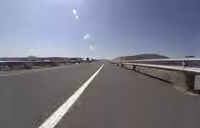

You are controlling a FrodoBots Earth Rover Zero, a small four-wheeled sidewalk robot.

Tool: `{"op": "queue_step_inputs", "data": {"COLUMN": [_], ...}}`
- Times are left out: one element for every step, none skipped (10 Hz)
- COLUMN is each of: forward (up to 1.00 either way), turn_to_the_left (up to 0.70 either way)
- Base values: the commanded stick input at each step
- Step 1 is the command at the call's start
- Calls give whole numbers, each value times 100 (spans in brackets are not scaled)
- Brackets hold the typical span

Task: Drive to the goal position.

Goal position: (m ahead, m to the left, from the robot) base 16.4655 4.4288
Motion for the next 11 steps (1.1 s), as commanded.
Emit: {"op": "queue_step_inputs", "data": {"forward": [100, 100, 100, 100, 100, 100, 100, 100, 100, 100, 100], "turn_to_the_left": [0, 0, 0, 0, 0, 0, 0, 0, 0, 0, 0]}}
